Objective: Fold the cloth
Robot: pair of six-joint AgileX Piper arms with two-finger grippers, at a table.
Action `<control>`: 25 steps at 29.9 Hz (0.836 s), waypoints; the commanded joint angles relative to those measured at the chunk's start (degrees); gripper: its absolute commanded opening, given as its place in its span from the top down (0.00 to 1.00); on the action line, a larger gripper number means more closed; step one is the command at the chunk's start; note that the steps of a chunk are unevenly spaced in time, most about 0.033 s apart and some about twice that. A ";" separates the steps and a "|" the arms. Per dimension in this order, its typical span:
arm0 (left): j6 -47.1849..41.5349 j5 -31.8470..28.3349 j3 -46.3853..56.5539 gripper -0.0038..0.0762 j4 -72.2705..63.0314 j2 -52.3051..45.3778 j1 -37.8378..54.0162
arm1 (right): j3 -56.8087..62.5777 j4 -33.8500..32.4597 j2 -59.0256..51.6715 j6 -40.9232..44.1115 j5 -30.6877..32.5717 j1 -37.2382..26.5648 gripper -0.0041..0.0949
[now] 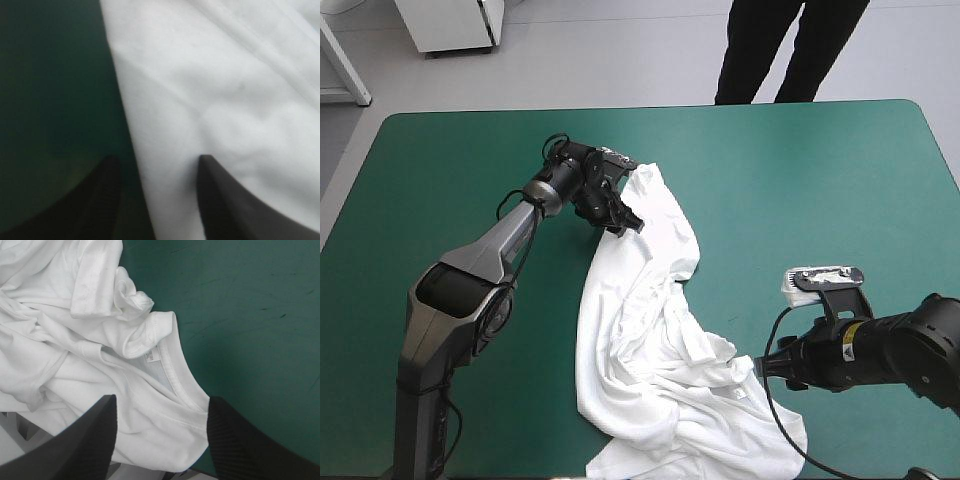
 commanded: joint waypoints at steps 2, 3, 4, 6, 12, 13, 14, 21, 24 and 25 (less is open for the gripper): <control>-0.14 0.00 -1.29 0.92 1.26 -2.55 -0.25 | -0.79 -2.76 -0.38 -2.06 0.06 -0.49 0.45; 0.20 0.27 -1.29 0.97 1.26 -2.55 -0.25 | -0.27 -3.70 -0.48 -2.14 0.06 -0.49 0.45; 0.20 0.59 -1.29 0.97 1.26 -2.55 -0.25 | 0.73 -4.26 -0.48 -2.31 0.06 -0.49 0.45; 0.20 1.12 -1.29 0.98 1.26 -2.55 -0.25 | 3.14 -4.52 -0.48 -2.85 0.06 -0.49 0.45; 0.20 1.77 -1.29 0.98 1.26 -2.55 -0.25 | 12.89 -4.41 -0.48 -2.13 -0.91 -0.49 0.45; 0.20 1.88 -1.29 0.98 1.26 -2.55 -0.25 | 13.96 -4.41 -0.48 -2.02 -1.73 -0.49 0.45; 0.20 1.88 -1.29 0.98 1.26 -2.55 -0.25 | 14.93 -4.41 -0.48 -1.82 -2.80 -0.49 0.45; 0.20 1.95 -1.29 0.98 1.12 -2.55 -0.25 | 22.90 -0.32 0.13 -1.43 -12.22 -0.49 0.45; 0.10 1.95 -1.29 0.98 1.12 -2.55 -0.25 | 24.92 -0.20 1.90 -1.43 -14.10 -0.49 0.47; 0.10 1.95 -1.29 0.98 1.12 -2.55 -0.25 | 25.10 -0.20 2.37 -1.43 -15.24 -0.49 0.47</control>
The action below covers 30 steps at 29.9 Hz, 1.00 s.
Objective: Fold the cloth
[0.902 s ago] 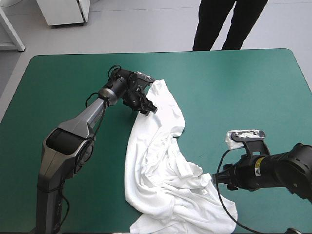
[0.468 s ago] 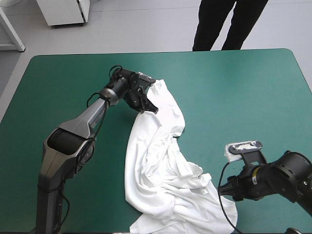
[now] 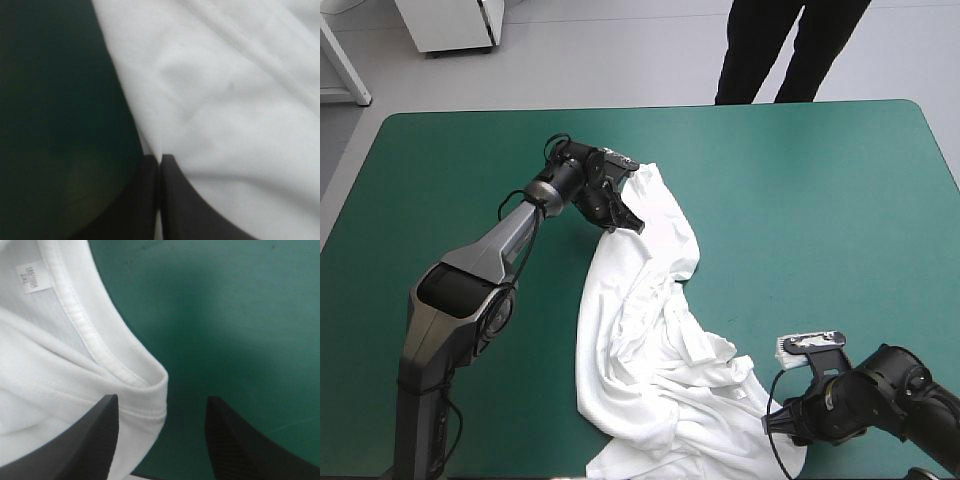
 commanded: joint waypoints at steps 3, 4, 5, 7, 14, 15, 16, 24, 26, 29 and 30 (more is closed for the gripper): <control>-0.13 1.08 -1.12 0.98 0.97 -2.62 0.00 | -0.04 1.05 3.18 -0.04 -6.39 -0.49 0.49; -0.13 1.00 -1.12 0.98 0.84 -2.62 0.00 | -0.04 1.55 4.10 -0.04 -6.98 -0.49 0.50; -0.13 0.83 -1.12 0.98 0.87 -2.62 0.00 | -0.04 2.11 5.10 -0.04 -7.27 -0.49 0.51; -0.56 0.65 -1.12 0.98 0.87 -2.62 0.00 | -0.04 3.27 6.96 -0.30 -7.43 -0.49 0.53; -0.01 0.56 -1.12 0.98 1.37 -2.62 0.00 | 1.02 4.98 9.13 -1.09 -6.85 -0.49 0.81; -0.12 0.56 -1.12 0.98 1.37 -2.62 0.00 | 1.02 4.98 9.02 -1.09 -6.39 -0.49 0.91; -0.12 0.56 -1.12 0.98 1.37 -2.62 0.00 | 0.89 4.86 8.90 -1.09 -6.29 -0.49 0.98; -0.12 2.69 -2.69 0.98 0.75 -4.05 0.00 | -8.49 -3.00 5.40 0.43 -1.48 -0.49 0.98; 0.00 4.31 -4.96 0.98 0.87 -5.08 0.00 | -13.17 -7.24 4.42 0.88 0.68 -0.49 0.98; 0.09 7.89 -9.75 0.98 2.05 -7.00 0.00 | -20.44 -14.92 3.34 1.75 4.46 -0.49 0.98; 0.22 9.52 -11.85 0.98 2.76 -7.69 0.00 | -22.37 -16.71 3.31 1.75 5.30 -0.49 0.98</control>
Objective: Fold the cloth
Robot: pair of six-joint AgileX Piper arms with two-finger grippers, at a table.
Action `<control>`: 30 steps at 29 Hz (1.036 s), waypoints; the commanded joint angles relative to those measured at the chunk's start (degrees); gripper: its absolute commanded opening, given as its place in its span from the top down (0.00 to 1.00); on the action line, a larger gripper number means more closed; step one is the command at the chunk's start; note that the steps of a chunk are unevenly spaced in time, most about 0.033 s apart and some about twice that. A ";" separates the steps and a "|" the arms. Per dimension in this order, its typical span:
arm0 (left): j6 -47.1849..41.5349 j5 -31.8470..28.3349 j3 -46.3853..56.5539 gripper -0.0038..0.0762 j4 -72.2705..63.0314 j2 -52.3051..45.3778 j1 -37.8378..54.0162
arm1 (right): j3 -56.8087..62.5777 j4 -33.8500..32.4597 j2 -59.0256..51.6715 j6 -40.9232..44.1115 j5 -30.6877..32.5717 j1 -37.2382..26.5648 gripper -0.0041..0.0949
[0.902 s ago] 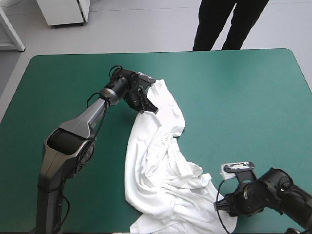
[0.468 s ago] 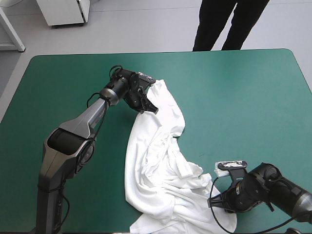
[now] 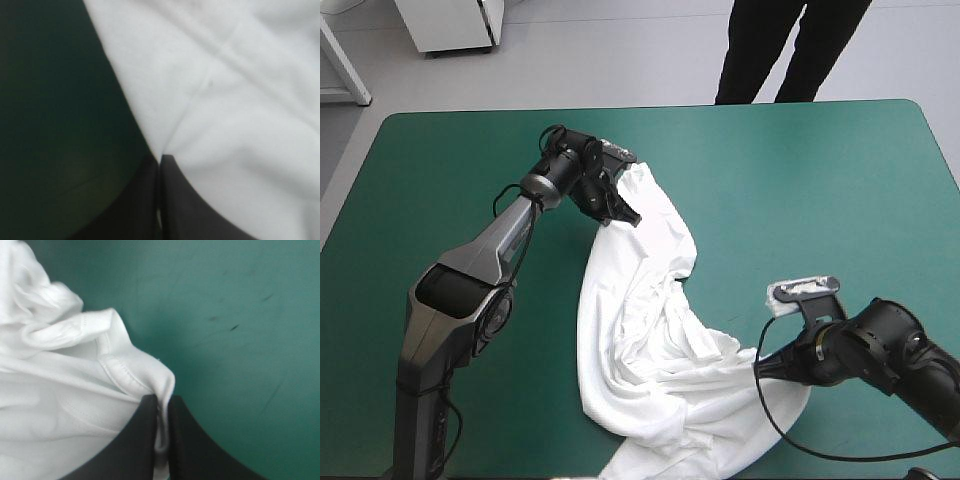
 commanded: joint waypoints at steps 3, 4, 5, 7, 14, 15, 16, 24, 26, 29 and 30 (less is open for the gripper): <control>0.05 3.60 -11.27 0.98 1.33 -9.65 0.00 | -13.89 -13.72 -1.52 0.23 5.42 -0.17 0.98; 0.05 3.60 -13.24 0.98 1.33 -10.62 0.00 | -16.46 -15.12 -1.52 -0.13 5.80 -0.17 0.98; 0.05 3.60 -15.32 0.98 1.66 -11.70 0.00 | -18.98 -17.05 -1.52 -0.53 5.94 -0.17 0.98; 0.05 3.60 -19.48 0.98 2.55 -13.98 0.00 | -24.02 -19.65 -1.52 -1.78 5.94 -0.17 0.98; 0.05 3.60 -28.92 0.98 2.67 -22.27 0.00 | -39.51 -26.94 -1.40 -5.84 6.19 -0.17 0.98; 0.05 3.60 -29.50 0.98 2.57 -23.72 0.00 | -42.05 -27.66 -1.40 -6.75 6.19 -0.17 0.98; 0.05 3.60 -29.82 0.98 2.45 -25.25 0.00 | -44.62 -28.19 -1.40 -7.54 6.19 -0.17 0.98; 3.29 0.82 -30.02 0.98 -0.80 -38.52 -0.15 | -67.96 -28.36 1.60 -16.10 5.20 -0.17 0.98; 3.74 -2.49 -30.02 0.98 -3.20 -41.20 -0.15 | -73.91 -28.10 2.92 -18.41 5.05 -0.17 0.98; 4.61 -9.26 -30.02 0.98 -10.21 -46.71 -0.15 | -86.50 -23.81 7.08 -24.72 5.04 -0.17 0.97; 4.61 -9.80 -30.02 0.98 -10.93 -47.68 -0.15 | -88.57 -22.83 8.14 -25.32 5.40 -0.17 0.97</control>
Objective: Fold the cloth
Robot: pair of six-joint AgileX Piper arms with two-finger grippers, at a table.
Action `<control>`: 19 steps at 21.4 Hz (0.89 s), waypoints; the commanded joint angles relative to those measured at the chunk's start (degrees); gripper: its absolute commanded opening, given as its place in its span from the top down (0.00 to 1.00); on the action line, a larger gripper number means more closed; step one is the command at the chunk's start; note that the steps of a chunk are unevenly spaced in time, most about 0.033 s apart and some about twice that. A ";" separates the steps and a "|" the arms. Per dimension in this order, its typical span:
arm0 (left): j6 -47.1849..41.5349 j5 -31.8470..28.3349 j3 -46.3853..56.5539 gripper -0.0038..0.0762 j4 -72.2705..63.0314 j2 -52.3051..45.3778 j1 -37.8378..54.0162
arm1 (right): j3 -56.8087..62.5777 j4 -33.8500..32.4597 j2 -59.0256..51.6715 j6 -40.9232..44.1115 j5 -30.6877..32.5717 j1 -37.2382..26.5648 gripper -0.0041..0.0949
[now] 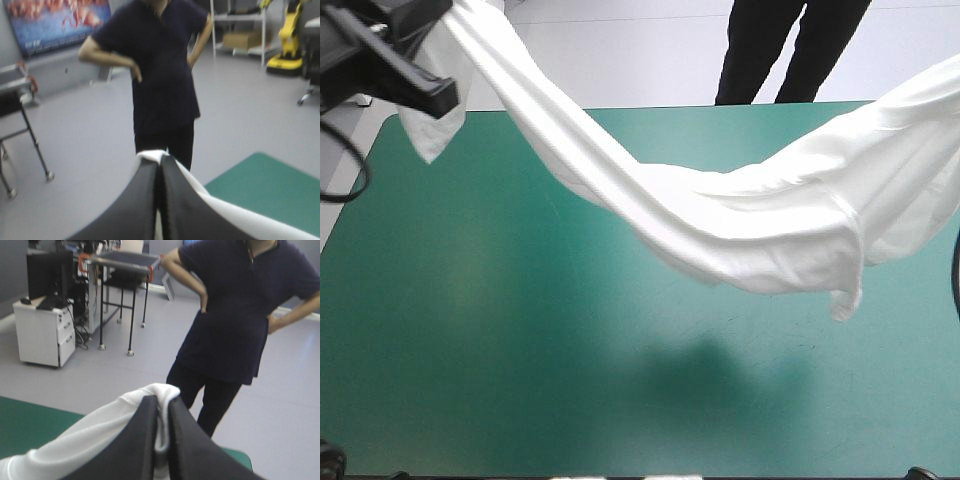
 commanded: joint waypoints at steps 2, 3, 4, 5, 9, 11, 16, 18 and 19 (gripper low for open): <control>0.20 -6.65 -1.12 0.98 -4.22 -5.61 -0.15 | -12.23 3.71 4.95 -3.67 -0.70 -0.17 0.97; 0.20 -4.23 -1.12 0.98 -3.54 -5.76 -0.15 | -12.87 4.69 5.56 -3.05 0.05 -0.17 0.97; 0.20 -2.66 -1.12 0.98 -2.81 -5.63 -0.15 | -12.87 5.67 5.70 -3.05 0.05 -0.17 0.98; 0.20 2.20 -0.59 0.98 -2.38 -4.75 -0.15 | -12.32 8.00 6.17 -2.07 0.05 -0.17 0.97; 0.05 5.73 5.82 0.98 -3.75 -1.49 -0.15 | -1.75 9.63 6.23 2.00 0.05 -0.17 0.98; -0.06 5.73 11.73 0.98 -4.48 -1.05 -0.15 | 6.51 11.50 5.38 2.78 0.05 -0.17 0.98; -0.06 3.90 28.66 0.98 -0.78 -0.19 -0.15 | 25.90 7.87 3.92 8.16 -0.79 -0.17 0.98; -0.06 0.29 33.21 0.98 0.16 1.03 -0.15 | 30.96 4.74 3.92 10.36 -2.40 -0.17 0.98; -0.06 -1.81 35.73 0.98 0.34 2.04 -0.03 | 33.60 3.18 3.92 11.14 -3.65 -0.17 0.98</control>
